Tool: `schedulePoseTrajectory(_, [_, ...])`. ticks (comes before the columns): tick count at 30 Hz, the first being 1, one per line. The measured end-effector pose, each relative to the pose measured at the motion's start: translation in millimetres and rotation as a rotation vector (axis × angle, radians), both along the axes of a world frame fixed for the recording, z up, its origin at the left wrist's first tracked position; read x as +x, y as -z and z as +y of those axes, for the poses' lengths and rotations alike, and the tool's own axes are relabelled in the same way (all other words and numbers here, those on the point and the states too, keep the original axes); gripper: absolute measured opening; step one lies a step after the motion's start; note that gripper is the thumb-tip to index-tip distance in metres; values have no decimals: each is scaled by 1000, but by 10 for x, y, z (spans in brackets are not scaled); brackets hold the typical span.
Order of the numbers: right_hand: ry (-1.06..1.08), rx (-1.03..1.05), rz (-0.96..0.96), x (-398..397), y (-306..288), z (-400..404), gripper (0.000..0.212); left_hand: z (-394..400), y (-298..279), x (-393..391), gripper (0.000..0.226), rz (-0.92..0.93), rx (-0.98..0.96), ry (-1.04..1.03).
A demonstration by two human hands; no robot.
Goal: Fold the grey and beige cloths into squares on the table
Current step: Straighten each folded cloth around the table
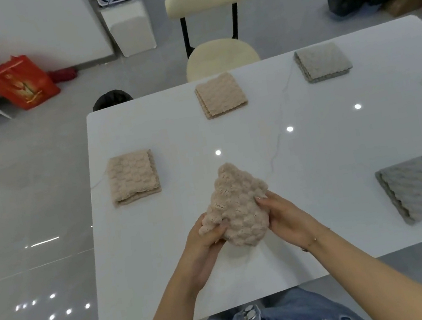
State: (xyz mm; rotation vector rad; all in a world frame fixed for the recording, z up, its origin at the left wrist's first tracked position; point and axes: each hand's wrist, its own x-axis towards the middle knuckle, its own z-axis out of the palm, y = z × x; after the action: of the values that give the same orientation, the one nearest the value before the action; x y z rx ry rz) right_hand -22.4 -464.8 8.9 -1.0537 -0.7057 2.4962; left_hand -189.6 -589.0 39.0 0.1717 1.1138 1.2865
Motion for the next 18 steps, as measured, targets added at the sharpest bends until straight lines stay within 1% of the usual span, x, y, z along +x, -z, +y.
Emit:
schedulePoseTrajectory(2, [-66, -16, -31, -24, -43, -27, 73, -16, -38, -15, 52, -116, 48, 6])
schedulePoseTrajectory(3, [-94, -47, -41, -37, -51, -55, 75, -13, -54, -18, 60, -164, 59, 7])
schedulePoseTrajectory(4, [-123, -93, -26, -56, -52, -94, 70, -8, -67, -12, 66, -197, 67, 8])
schedulePoseTrajectory(5, [-139, -157, 12, -79, -55, -139, 62, 0, -80, -3, 66, -211, 73, 6])
schedulePoseTrajectory(6, [-129, -236, 55, -104, -65, -179, 55, 4, -90, 9, 61, -212, 77, 1])
schedulePoseTrajectory(7, [-107, -319, 105, -135, -84, -215, 53, 8, -94, 22, 54, -209, 78, -6])
schedulePoseTrajectory(9, [-28, -414, 192, -194, -106, -262, 61, -6, -90, 42, 48, -194, 75, -18])
schedulePoseTrajectory(10, [20, -419, 204, -214, -105, -270, 67, -23, -84, 50, 48, -177, 67, -24])
schedulePoseTrajectory(11, [53, -392, 196, -226, -101, -264, 70, -51, -67, 51, 47, -153, 50, -34])
schedulePoseTrajectory(12, [71, -328, 170, -232, -99, -242, 67, -84, -44, 46, 47, -125, 22, -48])
schedulePoseTrajectory(14, [78, -123, 78, -216, -125, -173, 55, -164, 8, 5, 51, -43, -65, -75])
schedulePoseTrajectory(15, [76, -10, 22, -186, -149, -126, 50, -205, 32, -28, 57, 20, -109, -85])
schedulePoseTrajectory(16, [71, 87, -39, -148, -199, -72, 47, -240, 50, -60, 64, 105, -151, -85])
schedulePoseTrajectory(18, [41, 267, -148, -55, -351, 18, 43, -265, 50, -106, 71, 352, -207, -45])
